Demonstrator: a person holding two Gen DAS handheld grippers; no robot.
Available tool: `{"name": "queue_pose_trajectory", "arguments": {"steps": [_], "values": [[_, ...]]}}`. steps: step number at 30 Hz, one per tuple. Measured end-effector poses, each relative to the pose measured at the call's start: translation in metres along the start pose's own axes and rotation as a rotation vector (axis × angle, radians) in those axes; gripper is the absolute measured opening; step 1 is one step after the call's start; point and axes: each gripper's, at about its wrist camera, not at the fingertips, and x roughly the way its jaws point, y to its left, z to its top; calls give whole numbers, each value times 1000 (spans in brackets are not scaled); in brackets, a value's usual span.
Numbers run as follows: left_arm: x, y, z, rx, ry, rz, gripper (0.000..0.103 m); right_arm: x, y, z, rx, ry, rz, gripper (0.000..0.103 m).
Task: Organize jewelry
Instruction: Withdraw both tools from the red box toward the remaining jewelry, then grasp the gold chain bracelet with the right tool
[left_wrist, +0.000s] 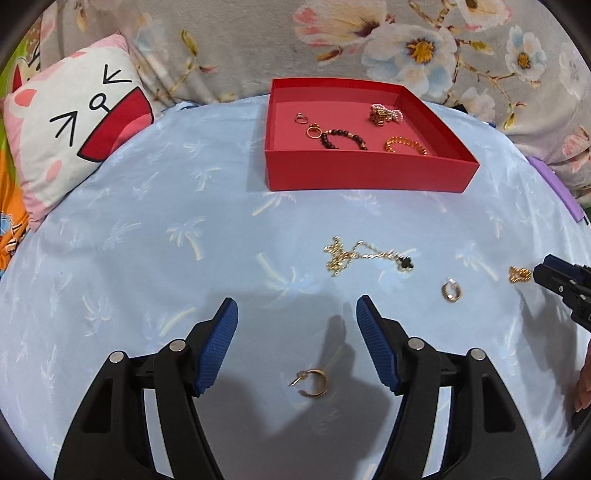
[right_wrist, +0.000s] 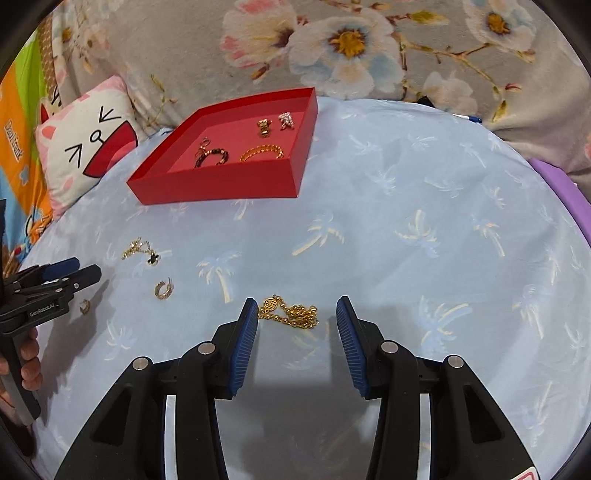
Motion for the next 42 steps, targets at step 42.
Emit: {"name": "queue_pose_trajectory", "arguments": {"steps": [42], "values": [[36, -23, 23, 70, 17, -87, 54, 13, 16, -8, -20, 62, -11, 9]]}}
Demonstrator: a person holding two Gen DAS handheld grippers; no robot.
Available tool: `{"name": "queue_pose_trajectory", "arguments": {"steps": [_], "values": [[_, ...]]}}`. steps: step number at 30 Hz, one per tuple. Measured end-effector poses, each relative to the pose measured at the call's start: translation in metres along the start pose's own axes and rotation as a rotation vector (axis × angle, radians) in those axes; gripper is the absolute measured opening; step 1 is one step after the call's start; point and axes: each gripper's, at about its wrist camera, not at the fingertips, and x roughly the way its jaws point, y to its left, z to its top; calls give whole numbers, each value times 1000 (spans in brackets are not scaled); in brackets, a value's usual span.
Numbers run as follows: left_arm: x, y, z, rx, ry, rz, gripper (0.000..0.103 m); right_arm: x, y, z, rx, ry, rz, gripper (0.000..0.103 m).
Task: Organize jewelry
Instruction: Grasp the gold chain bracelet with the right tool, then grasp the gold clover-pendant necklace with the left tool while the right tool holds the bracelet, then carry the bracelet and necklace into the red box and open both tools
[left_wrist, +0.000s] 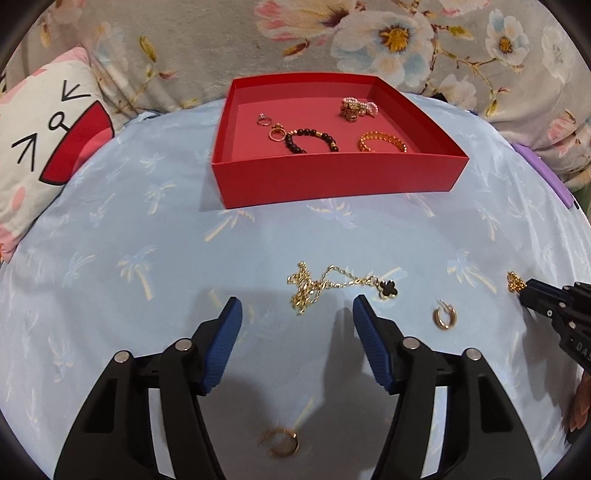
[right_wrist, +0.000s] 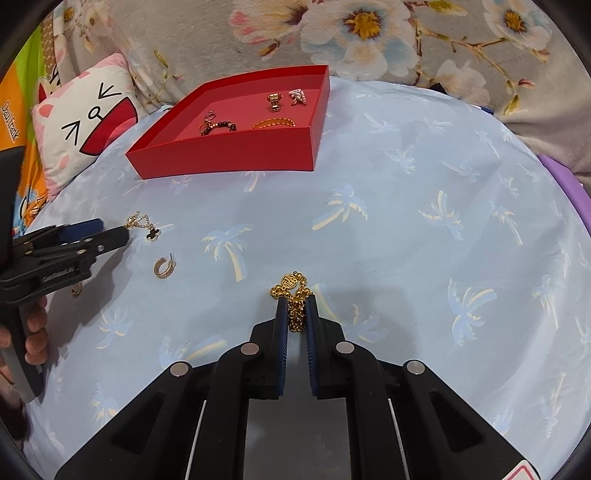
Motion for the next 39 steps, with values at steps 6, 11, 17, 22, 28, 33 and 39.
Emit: {"name": "queue_pose_trajectory", "arguments": {"steps": [6, 11, 17, 22, 28, 33, 39], "values": [[9, -4, 8, 19, 0, 2, 38, 1, 0, 1, -2, -2, -3, 9], [9, -12, 9, 56, -2, 1, 17, 1, 0, 1, -4, -3, -5, 9], [8, -20, 8, 75, -5, -4, 4, 1, 0, 1, -1, -4, -3, 9], [5, -23, 6, 76, -9, -10, 3, 1, -1, 2, 1, -4, -2, 9], [0, -24, 3, 76, -22, -8, 3, 0, -1, 2, 6, -9, 4, 9], [-9, -22, 4, 61, -31, -27, 3, -4, 0, 2, 5, -22, 12, 9], [-29, -12, 7, 21, -60, -50, 3, -13, 0, 4, 12, -48, 24, 9]]}}
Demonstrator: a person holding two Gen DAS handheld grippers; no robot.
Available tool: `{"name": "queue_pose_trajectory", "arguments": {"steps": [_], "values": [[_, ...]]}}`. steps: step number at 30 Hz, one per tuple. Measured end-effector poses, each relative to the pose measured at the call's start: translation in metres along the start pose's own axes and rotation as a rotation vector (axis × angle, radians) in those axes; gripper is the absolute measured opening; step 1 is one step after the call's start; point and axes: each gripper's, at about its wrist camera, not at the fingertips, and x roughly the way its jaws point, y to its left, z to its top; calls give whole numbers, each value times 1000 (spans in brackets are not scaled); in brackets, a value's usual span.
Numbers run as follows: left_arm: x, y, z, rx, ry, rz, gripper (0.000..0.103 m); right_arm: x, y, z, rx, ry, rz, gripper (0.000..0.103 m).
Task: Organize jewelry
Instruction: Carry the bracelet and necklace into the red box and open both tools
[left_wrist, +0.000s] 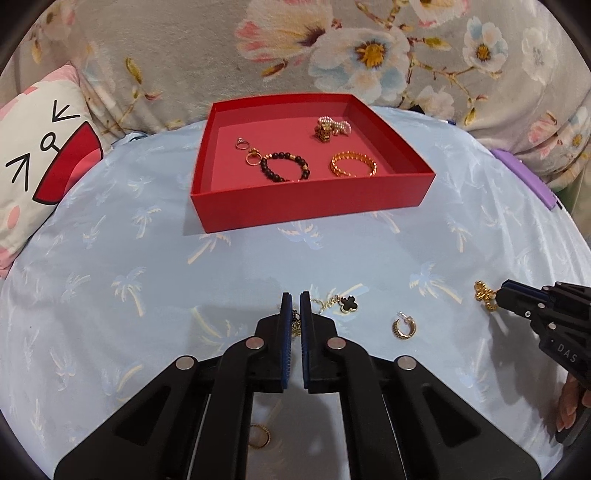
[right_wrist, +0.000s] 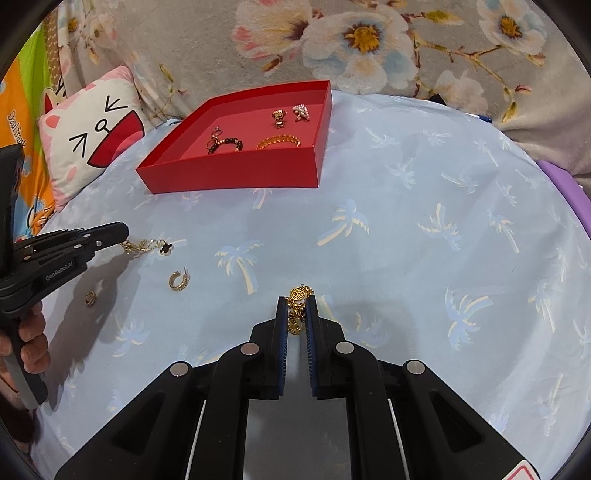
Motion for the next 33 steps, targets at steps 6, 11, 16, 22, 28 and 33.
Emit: {"name": "queue_pose_trajectory", "arguments": {"steps": [6, 11, 16, 22, 28, 33], "values": [[-28, 7, 8, -24, -54, -17, 3, -10, 2, 2, 3, -24, 21, 9], [-50, 2, 17, -11, -92, -23, 3, -23, 7, 4, 3, -45, 52, 9], [-71, -4, 35, 23, -128, -13, 3, -40, 11, 14, 7, -87, 83, 9], [-95, -7, 69, 57, -178, 11, 3, -58, 13, 38, 11, -119, 124, 9], [-97, -10, 108, 63, -203, 21, 3, -64, 23, 82, -24, -152, 122, 9], [-78, -7, 143, 56, -211, 43, 3, -57, 24, 129, -20, -176, 115, 9]]}}
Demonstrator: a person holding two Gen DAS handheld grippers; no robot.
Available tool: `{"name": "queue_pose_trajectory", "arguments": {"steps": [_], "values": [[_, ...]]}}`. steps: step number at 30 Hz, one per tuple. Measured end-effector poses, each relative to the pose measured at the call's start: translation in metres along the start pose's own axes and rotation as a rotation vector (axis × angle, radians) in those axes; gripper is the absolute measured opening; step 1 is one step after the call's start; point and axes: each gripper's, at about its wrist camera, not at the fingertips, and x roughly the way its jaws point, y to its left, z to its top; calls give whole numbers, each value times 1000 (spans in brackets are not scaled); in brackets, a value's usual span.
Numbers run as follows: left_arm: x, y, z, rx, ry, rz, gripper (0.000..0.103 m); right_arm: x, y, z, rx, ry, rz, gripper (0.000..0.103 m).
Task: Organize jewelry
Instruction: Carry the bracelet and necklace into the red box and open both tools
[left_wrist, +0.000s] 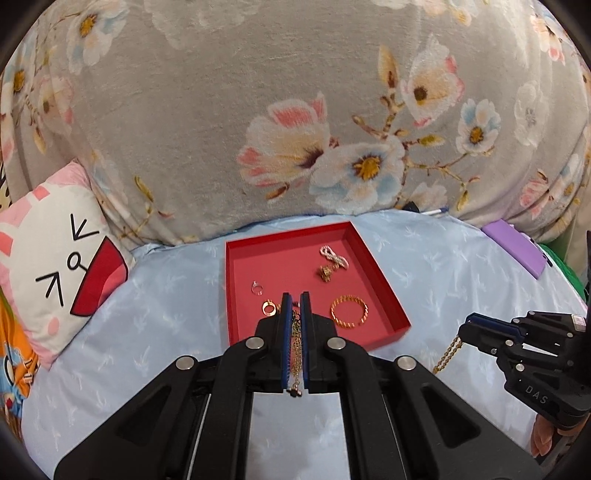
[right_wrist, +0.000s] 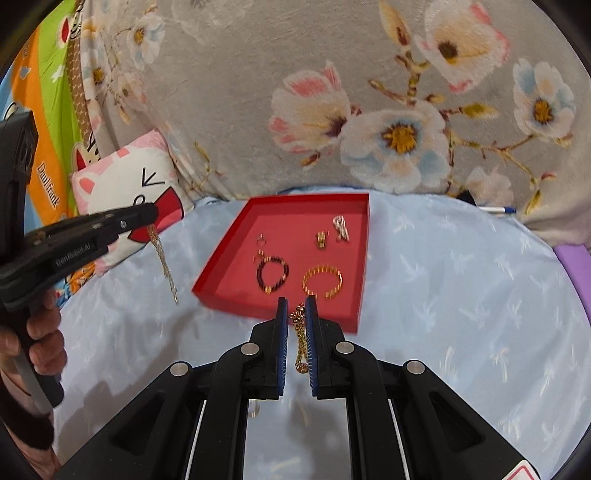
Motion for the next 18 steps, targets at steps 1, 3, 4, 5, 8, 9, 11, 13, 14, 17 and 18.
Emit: {"name": "queue_pose_trajectory", "arguments": {"steps": [1, 3, 4, 5, 8, 9, 11, 13, 14, 17, 18], "values": [[6, 1, 6, -1, -2, 9, 3, 5, -1, 9, 1, -5, -3, 9], [19, 4, 17, -7, -5, 18, 3, 16, -1, 27, -3, -13, -12, 9], [25, 6, 22, -9, -7, 23, 3, 20, -1, 34, -6, -16, -17, 9], [30, 7, 27, -10, -9, 27, 3, 26, -1, 40, -8, -17, -21, 9], [54, 11, 43, -13, -10, 52, 3, 47, -3, 60, -11, -15, -39, 9], [61, 12, 47, -16, -7, 54, 3, 55, -4, 66, -10, -12, -43, 9], [77, 15, 54, -20, 0, 59, 3, 70, -6, 73, -3, -1, -52, 9], [97, 18, 60, -27, 7, 68, 3, 88, -10, 79, 2, 11, -60, 9], [106, 19, 61, -31, 15, 69, 3, 97, -13, 81, 8, 18, -60, 9], [136, 23, 63, -40, 40, 76, 3, 126, -22, 86, 27, 50, -66, 9], [147, 24, 63, -42, 49, 77, 3, 135, -25, 86, 29, 59, -72, 9]]}}
